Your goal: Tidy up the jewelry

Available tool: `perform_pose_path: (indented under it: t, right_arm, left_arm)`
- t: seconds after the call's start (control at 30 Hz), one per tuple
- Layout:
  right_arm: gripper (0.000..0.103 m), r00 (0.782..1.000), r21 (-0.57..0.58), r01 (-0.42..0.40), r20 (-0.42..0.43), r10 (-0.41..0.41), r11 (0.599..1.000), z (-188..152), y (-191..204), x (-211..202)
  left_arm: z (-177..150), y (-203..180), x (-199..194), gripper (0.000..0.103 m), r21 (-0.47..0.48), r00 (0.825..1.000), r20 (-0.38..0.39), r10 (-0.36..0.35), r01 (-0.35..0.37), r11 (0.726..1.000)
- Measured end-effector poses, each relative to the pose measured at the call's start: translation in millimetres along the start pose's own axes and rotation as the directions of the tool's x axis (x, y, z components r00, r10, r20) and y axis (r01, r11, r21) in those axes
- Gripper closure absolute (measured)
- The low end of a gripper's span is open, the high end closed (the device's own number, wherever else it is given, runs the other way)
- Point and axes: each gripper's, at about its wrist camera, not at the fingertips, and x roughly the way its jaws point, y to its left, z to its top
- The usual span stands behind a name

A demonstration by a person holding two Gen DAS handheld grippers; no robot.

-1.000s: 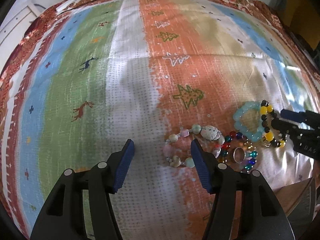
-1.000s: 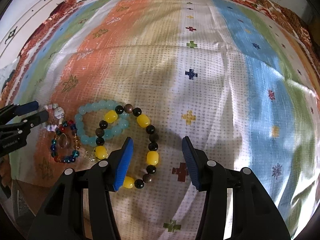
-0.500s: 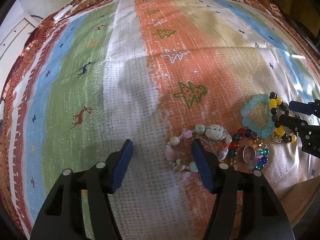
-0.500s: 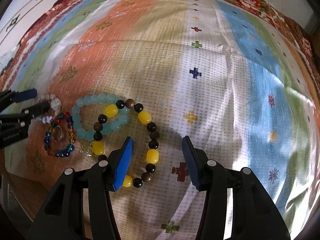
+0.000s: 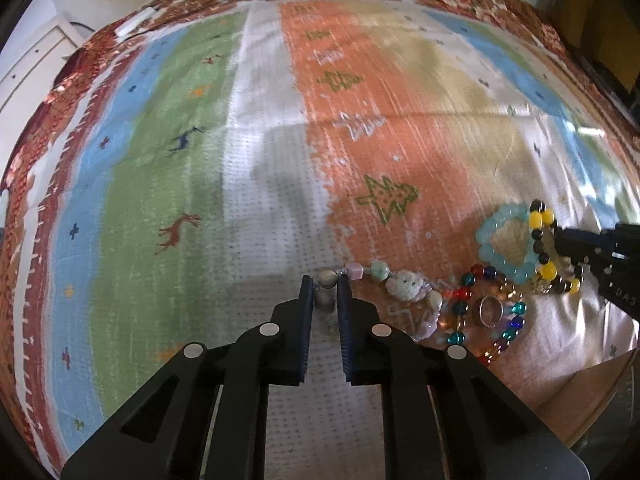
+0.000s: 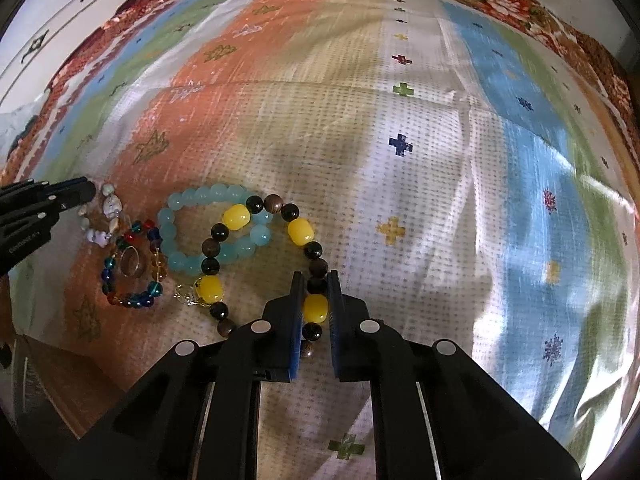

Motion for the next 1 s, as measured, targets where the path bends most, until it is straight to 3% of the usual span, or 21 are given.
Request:
perform_pose_path:
  t: [0.33, 0.73, 0.83, 1.0]
  right_arm:
    - [0.091, 0.994, 0.011, 0.013, 0.112, -0.014, 1.000, 1, 3, -32]
    - [0.091, 0.990, 0.006, 0.032, 0.136, -0.032, 0.999, -3, 13, -48]
    - [0.091, 0.988, 0.010, 0.025, 0.150, -0.026, 1.000, -4, 13, -54]
    - [0.091, 0.985, 0.011, 0.013, 0.172, -0.015, 1.000, -4, 14, -64]
  left_arm:
    - [-1, 0, -27, 0.092, -0.049, 0.995, 0.094, -0.046, 0.050, 0.998]
    - [-3, -11, -47, 0.092, -0.046, 0.987, 0.157, -0.043, 0.051, 0.998]
    - [-4, -13, -54, 0.102, -0.045, 0.983, 0.180, -0.037, 0.046, 0.998]
    - [-5, -15, -62, 0.102, -0.046, 0.978, 0.203, -0.036, 0.046, 0.998]
